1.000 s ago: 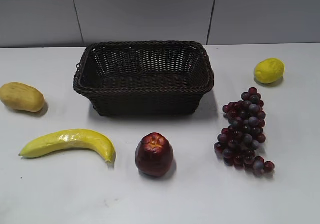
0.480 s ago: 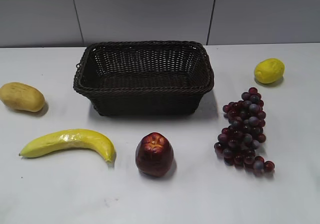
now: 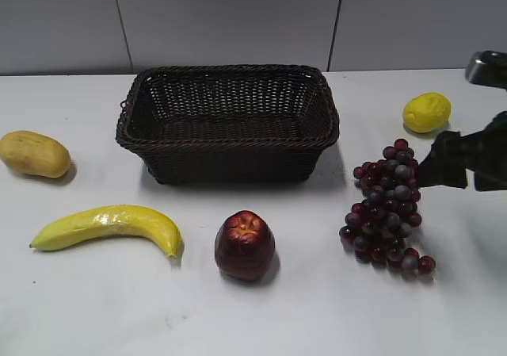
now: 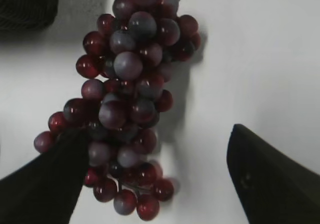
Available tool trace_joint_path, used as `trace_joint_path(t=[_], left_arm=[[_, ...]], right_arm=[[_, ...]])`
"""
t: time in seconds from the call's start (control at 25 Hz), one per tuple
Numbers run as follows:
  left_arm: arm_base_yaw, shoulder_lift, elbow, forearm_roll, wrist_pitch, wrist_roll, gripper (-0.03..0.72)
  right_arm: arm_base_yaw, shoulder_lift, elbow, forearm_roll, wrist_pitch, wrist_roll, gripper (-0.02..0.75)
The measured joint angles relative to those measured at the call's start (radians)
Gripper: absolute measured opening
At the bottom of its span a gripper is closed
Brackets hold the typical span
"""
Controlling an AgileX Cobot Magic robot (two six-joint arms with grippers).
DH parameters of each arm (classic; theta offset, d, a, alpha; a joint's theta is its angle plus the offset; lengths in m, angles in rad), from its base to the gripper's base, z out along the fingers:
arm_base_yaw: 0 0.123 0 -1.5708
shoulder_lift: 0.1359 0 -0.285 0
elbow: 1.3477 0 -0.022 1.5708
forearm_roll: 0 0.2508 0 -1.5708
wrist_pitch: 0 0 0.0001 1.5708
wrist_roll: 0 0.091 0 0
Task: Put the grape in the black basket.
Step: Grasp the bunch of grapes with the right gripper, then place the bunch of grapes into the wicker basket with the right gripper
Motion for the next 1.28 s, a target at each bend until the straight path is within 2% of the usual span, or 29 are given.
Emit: trace_joint_path(t=[0.56,0.64,0.76,0.88,1.28], left_arm=[[0.000,0.000,0.000,0.000,0.000,0.000,0.237],[0.000,0.000,0.000,0.000,0.000,0.000,0.237],[0.000,0.000,0.000,0.000,0.000,0.000,0.237],[0.000,0.000,0.000,0.000,0.000,0.000,0.237],[0.000,0.000,0.000,0.000,0.000,0.000,0.237]], right_arm=[[0.025,0.441,-0.237,0.102,-0.016,-0.015,0.634],[0.025,0.466,-0.245,0.110,-0.016,-0.029,0.604],[0.026,0.475,-0.252,0.125,-0.016,-0.037,0.512],[0.026,0.482,-0.256,0.143,-0.016,-0.039,0.298],[0.026,0.395,-0.257,0.131,0.021,-0.040,0.287]])
